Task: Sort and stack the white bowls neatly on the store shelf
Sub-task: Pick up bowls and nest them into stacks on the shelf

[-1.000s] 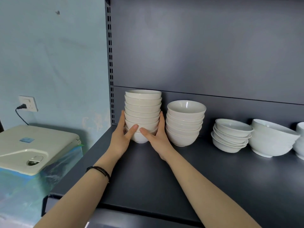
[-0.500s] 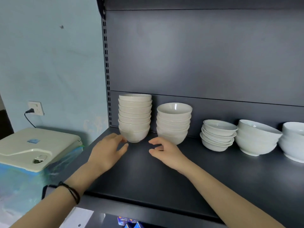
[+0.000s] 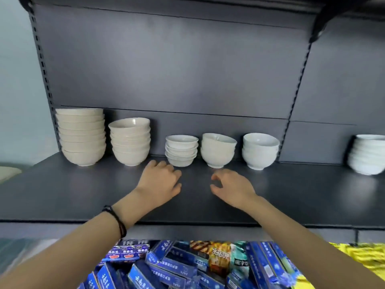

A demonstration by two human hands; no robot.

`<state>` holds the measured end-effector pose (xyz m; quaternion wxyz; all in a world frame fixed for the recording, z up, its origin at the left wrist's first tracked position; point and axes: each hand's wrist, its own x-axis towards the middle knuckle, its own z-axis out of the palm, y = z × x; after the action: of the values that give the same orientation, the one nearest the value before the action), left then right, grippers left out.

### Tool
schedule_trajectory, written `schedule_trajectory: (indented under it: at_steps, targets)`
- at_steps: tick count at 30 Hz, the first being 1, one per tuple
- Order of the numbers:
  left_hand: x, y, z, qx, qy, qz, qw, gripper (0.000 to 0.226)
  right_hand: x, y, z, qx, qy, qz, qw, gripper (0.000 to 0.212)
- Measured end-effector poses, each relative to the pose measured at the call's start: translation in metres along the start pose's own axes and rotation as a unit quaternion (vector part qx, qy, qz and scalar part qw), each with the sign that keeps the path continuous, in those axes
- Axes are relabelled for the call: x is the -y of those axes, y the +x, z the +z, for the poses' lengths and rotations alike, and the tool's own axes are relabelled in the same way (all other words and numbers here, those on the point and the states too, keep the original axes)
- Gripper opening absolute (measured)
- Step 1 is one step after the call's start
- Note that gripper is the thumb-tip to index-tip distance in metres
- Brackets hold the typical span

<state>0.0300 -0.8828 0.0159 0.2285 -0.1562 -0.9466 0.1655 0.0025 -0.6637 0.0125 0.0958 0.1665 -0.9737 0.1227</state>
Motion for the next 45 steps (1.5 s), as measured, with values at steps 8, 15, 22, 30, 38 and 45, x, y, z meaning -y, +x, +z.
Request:
schedule_trajectory:
  at_steps: [8,15,22,30,38,45]
  targets:
    - [-0.191,0.083,-0.045,-0.021,-0.065,0.093,0.993,0.045,-0.175,-0.115,-0.066,-0.037,-0.085,0.141,0.986,0.044]
    - [-0.301,0.14,-0.068,-0.052,-0.13,0.153,0.978,0.053,-0.278,-0.168,-0.101,-0.052,-0.085,0.242,0.965,0.045]
    - [-0.361,0.203,-0.065,-0.057,-0.133,0.138,0.98,0.057,-0.354,-0.159,-0.113,-0.053,-0.085,0.268,0.958,0.048]
    - [-0.413,0.291,-0.044,-0.028,-0.135,0.143,0.98,0.058,-0.458,-0.122,-0.125,-0.028,-0.09,0.307,0.947,0.055]
    - [-0.474,0.352,-0.047,-0.047,-0.179,0.169,0.968,0.058,-0.541,-0.117,-0.128,-0.028,-0.057,0.342,0.938,0.056]
    - [-0.546,0.397,-0.058,-0.071,-0.188,0.199,0.959,0.045,-0.618,-0.114,-0.143,-0.055,-0.044,0.349,0.934,0.055]
